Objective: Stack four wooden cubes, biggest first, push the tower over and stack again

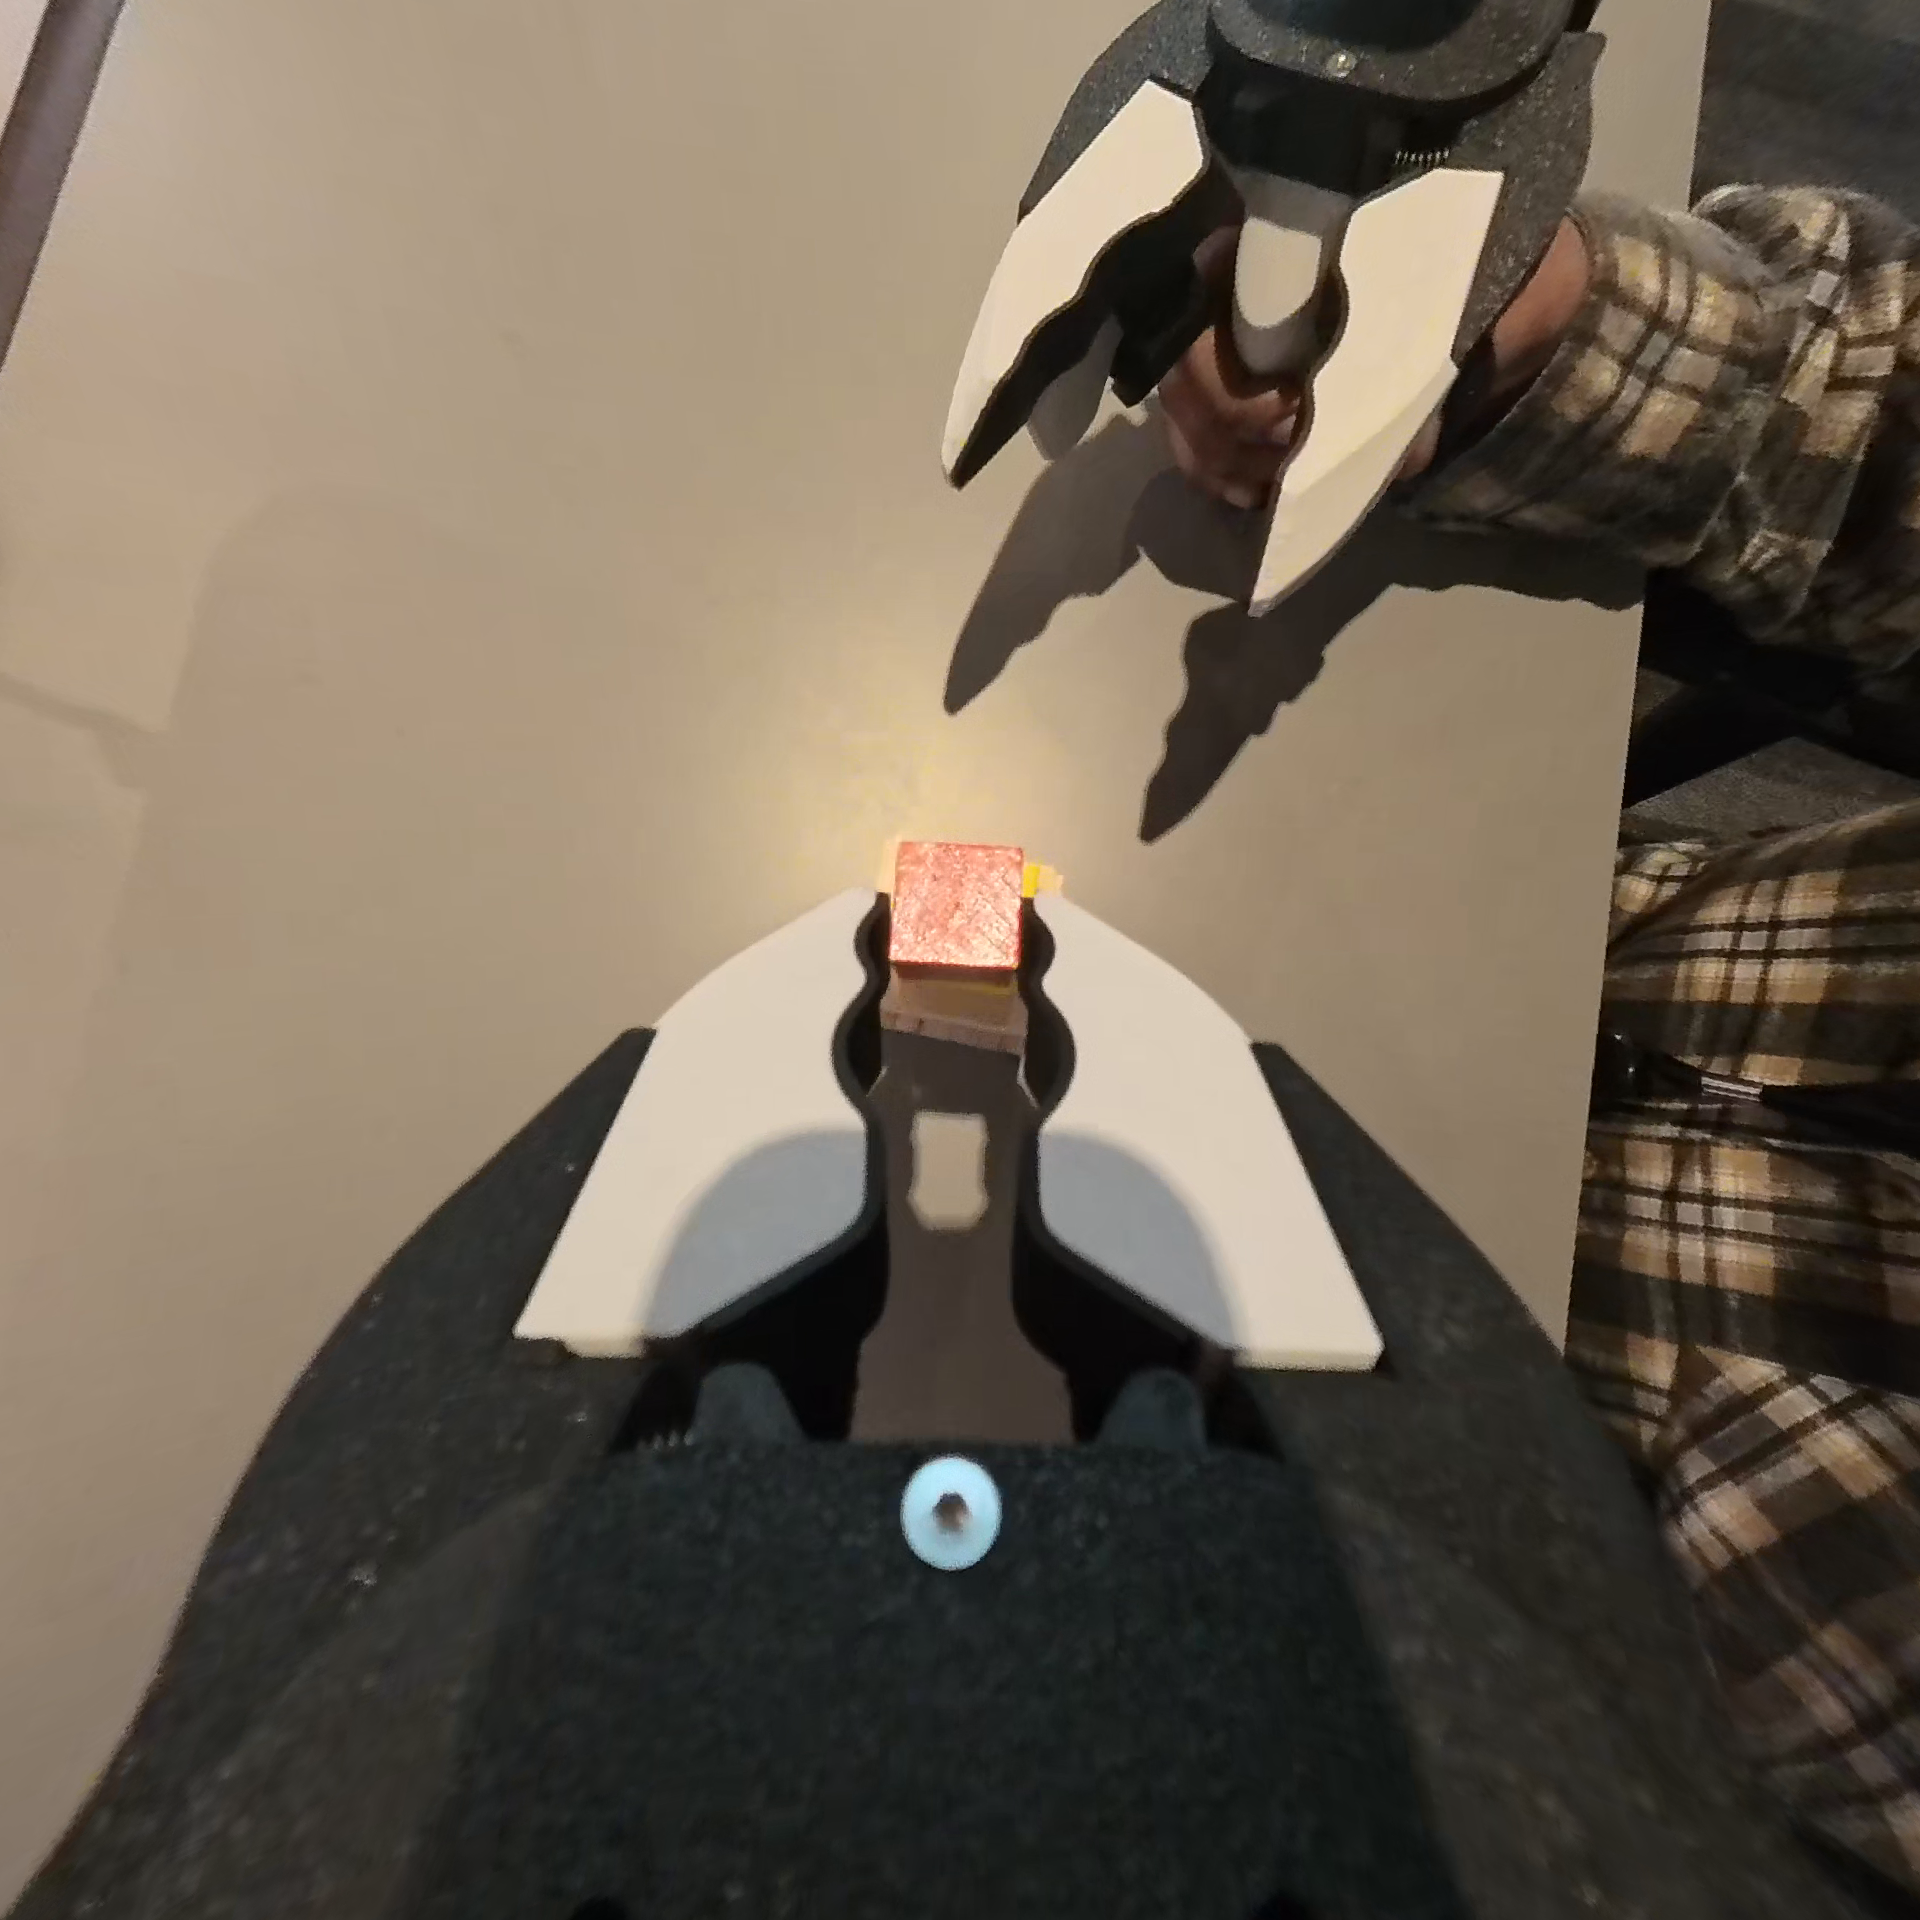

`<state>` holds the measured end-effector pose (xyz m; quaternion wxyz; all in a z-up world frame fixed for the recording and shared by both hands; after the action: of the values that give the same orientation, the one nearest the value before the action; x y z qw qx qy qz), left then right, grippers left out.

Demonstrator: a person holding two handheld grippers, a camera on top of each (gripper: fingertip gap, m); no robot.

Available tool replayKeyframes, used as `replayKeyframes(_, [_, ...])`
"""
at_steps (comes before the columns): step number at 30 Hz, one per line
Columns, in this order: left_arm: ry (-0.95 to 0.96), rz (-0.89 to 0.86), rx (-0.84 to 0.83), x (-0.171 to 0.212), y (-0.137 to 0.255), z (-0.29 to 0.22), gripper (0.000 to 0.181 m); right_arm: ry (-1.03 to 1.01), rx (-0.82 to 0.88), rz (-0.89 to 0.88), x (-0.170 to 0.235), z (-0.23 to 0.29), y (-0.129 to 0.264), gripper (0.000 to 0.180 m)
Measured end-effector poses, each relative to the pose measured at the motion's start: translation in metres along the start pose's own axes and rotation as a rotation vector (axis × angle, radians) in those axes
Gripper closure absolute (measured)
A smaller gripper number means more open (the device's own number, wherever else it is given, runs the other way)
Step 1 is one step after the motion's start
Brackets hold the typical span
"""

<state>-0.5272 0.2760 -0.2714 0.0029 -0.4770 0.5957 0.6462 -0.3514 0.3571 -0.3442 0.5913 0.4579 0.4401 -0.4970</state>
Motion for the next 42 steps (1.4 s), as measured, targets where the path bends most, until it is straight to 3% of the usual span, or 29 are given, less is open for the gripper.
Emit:
replayKeyframes(34, [-0.041,-0.006,0.025,0.004,-0.008,0.000,0.158,-0.009,0.007,-0.008,0.000,-0.002,0.001,0.107])
replayKeyframes(39, [-0.036,-0.048,0.007,0.002,0.000,0.002,0.144,-0.011,0.012,-0.011,0.000,-0.002,0.001,0.104])
replayKeyframes(42, [-0.011,-0.133,-0.041,0.005,0.023,0.005,0.124,-0.007,0.015,-0.012,-0.001,-0.002,0.001,0.104])
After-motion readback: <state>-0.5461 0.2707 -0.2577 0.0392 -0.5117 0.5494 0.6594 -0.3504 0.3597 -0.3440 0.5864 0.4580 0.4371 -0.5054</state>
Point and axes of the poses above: each gripper's, where its closed fingertips meet, y back along the fingers, x out of its underside, z = x × y across the jaws, the point moved 7 cm from there along y, back along the fingers, and after that the axes turned 9 degrees about x, right-handed, at the moved point
